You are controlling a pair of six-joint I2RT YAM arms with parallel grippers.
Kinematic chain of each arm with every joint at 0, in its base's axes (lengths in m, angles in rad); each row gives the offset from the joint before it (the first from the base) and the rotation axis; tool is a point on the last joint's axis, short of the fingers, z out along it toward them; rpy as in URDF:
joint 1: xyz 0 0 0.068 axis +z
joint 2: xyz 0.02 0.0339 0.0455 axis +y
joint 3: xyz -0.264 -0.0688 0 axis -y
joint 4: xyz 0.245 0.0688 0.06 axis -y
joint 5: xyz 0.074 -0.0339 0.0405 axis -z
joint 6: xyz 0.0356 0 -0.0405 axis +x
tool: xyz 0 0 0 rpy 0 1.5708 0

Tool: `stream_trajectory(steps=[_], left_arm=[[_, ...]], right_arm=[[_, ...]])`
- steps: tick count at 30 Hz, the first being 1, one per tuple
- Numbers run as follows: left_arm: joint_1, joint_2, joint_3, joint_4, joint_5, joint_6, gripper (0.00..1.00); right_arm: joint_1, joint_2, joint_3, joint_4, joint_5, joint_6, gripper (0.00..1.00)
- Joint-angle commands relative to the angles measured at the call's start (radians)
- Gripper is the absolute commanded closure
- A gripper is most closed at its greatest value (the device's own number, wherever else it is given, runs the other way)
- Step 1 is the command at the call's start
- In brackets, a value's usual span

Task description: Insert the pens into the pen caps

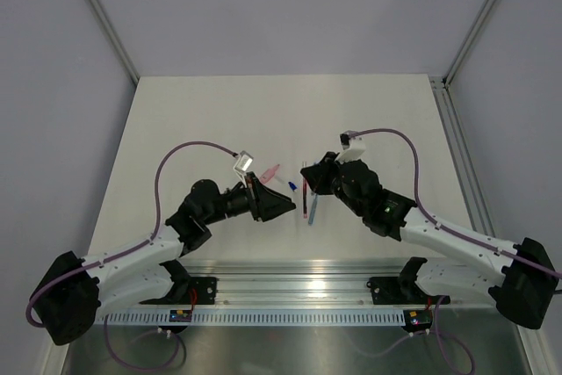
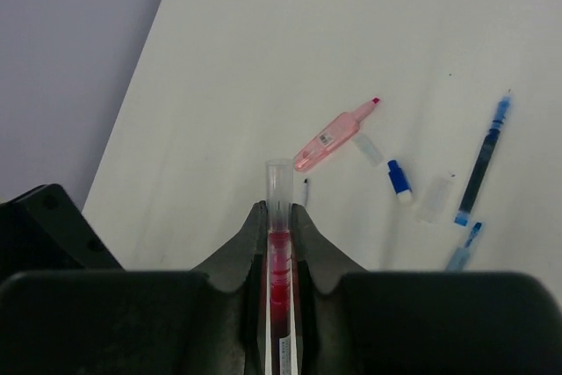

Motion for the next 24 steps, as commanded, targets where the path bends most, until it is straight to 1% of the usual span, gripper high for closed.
stream_trajectory(steps=[1,3,4,6,7,9,11,12,13,15,16,17,22,24], left_arm=[[0.001,-0.036,0.023,0.018,-0.053,0.061,0.57],[0.001,-0.068,0.015,-0.02,-0.073,0.079,0.57],[0.001,-0.082,0.014,-0.071,-0.101,0.101,0.57],[0.001,-0.122,0.015,-0.128,-0.133,0.128,0.58],[0.001,-0.136,0.017,-0.181,-0.165,0.164,0.58],[0.001,-0.171,0.017,-0.23,-0.199,0.194,0.57],[0.001,-0.191,0.011,-0.292,-0.259,0.236,0.56],[0.001,-0.208,0.005,-0.31,-0.279,0.248,0.56],[0.0,-0.217,0.001,-0.351,-0.32,0.268,0.56],[0.0,-0.237,-0.006,-0.382,-0.355,0.29,0.56],[0.0,-0.259,-0.02,-0.399,-0.383,0.305,0.56],[0.0,-0.268,-0.028,-0.402,-0.394,0.308,0.56],[0.0,-0.287,-0.038,-0.401,-0.395,0.31,0.56],[0.0,-0.28,-0.041,-0.399,-0.391,0.307,0.56]], right_arm=[[-0.088,0.025,0.05,-0.002,-0.073,-0.046,1.0],[-0.142,0.044,0.048,-0.004,-0.104,-0.059,1.0],[-0.204,0.079,0.059,-0.01,-0.136,-0.077,1.0],[-0.263,0.12,0.073,-0.022,-0.153,-0.1,1.0],[-0.315,0.174,0.093,-0.025,-0.164,-0.128,1.0],[-0.358,0.237,0.125,-0.034,-0.174,-0.17,1.0],[-0.407,0.341,0.18,-0.037,-0.174,-0.195,1.0],[-0.425,0.379,0.226,-0.044,-0.176,-0.207,1.0],[-0.439,0.453,0.245,-0.045,-0.173,-0.214,1.0],[-0.473,0.525,0.31,-0.051,-0.162,-0.226,1.0],[-0.481,0.592,0.335,-0.056,-0.144,-0.231,1.0],[-0.49,0.626,0.361,-0.097,-0.13,-0.235,1.0],[-0.519,0.821,0.528,-0.171,-0.055,-0.263,1.0],[-0.534,0.857,0.574,-0.195,-0.037,-0.267,1.0]])
